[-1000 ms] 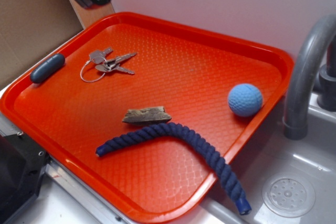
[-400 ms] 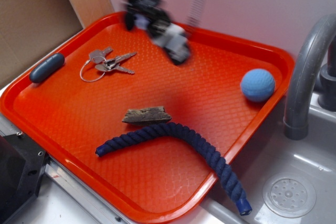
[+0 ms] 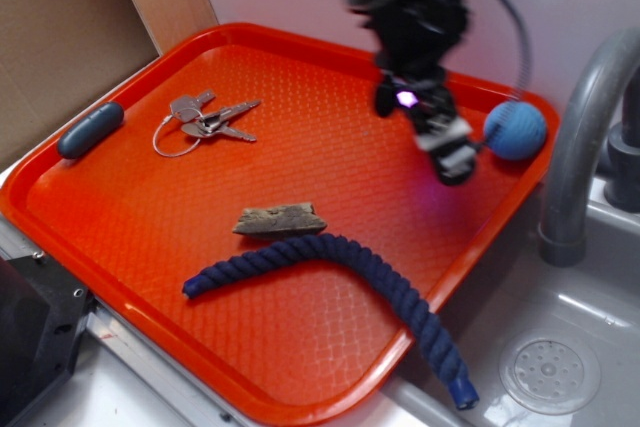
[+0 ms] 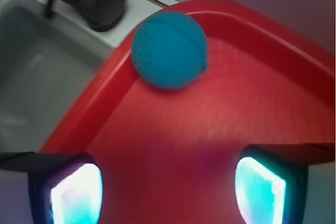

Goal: Grab the blue ball.

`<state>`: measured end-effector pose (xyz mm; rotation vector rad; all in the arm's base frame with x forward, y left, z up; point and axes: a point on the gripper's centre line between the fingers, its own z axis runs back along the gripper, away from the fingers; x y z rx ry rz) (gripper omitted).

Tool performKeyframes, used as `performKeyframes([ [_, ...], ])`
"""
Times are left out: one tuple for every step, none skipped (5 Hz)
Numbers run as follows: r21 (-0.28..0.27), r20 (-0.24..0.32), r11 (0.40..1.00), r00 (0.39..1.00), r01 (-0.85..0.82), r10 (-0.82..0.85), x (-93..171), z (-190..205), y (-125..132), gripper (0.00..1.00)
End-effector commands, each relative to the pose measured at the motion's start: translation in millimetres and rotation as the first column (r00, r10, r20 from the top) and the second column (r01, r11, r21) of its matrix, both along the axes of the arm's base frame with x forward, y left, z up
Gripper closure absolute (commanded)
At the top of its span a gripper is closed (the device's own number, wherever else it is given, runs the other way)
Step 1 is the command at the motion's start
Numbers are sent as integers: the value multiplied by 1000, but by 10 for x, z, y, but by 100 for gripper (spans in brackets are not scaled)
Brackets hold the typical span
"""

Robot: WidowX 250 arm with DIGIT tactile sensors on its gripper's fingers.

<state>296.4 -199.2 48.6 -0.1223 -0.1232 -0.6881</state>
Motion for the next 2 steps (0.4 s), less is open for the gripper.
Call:
performKeyframes([
  [-26,55,994,993,105,-104,49,41,-364,0],
  [-43,83,999,997,13,-9,122,84,-327,0],
])
